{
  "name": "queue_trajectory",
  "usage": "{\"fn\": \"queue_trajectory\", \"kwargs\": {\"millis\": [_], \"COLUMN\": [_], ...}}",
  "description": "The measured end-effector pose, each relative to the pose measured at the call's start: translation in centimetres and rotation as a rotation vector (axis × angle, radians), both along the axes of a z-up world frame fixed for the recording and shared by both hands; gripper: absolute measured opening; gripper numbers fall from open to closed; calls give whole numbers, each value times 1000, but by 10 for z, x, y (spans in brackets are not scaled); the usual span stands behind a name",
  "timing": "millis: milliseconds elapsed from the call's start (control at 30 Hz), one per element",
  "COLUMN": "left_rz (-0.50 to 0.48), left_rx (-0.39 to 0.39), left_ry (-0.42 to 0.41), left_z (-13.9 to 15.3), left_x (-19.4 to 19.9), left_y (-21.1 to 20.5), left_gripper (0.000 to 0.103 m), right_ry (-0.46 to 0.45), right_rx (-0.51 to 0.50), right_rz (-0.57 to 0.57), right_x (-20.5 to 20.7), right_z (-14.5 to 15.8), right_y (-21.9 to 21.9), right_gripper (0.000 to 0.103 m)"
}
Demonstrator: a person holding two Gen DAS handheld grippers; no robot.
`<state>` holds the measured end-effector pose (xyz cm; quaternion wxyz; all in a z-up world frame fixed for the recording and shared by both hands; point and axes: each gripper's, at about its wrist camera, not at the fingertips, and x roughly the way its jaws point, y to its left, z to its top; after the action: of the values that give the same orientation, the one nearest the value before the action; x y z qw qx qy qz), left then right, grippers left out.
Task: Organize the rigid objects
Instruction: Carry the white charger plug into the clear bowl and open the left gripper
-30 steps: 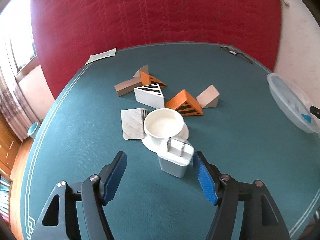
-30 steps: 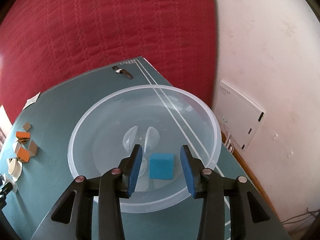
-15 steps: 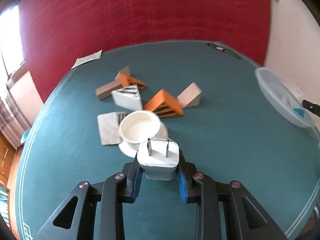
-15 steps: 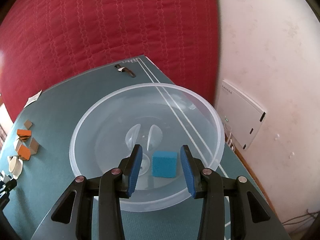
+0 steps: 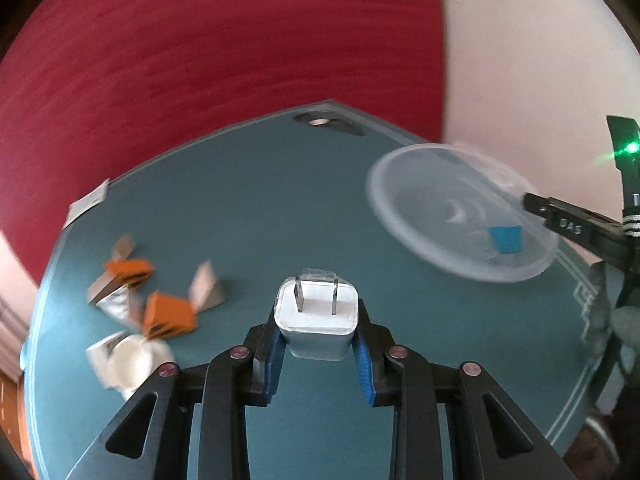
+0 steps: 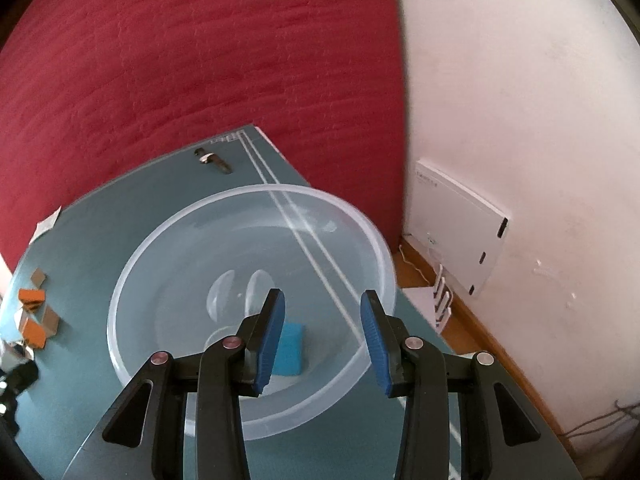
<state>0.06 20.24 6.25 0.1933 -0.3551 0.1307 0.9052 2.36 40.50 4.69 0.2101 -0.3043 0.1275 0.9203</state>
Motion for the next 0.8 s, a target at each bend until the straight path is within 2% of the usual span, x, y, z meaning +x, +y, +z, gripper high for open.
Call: {"fn": "queue_trajectory", "kwargs": {"millis": [267, 633, 667, 767, 800], "left_rz": [-97, -135, -137, -124, -119], "left_rx": [33, 62, 69, 78, 80], "left_ry": [-54, -104, -113, -98, -90], "left_z": [0, -1, -1, 0, 0], "left_x": [-13, -26, -27, -26, -25], "left_y": [68, 102, 102, 99, 99], "left_gripper": [32, 33, 40, 74, 79], "right_ry": [54, 86, 89, 100, 105], "right_rx": [-36, -73, -67, -39, -23], "right_rz": [-3, 4, 1, -5, -5], "right_x": [7, 9, 8, 9, 10], "right_z": [5, 3, 3, 4, 4], "right_y": [17, 26, 25, 19, 16], "right_gripper": [41, 41, 41, 41, 41]}}
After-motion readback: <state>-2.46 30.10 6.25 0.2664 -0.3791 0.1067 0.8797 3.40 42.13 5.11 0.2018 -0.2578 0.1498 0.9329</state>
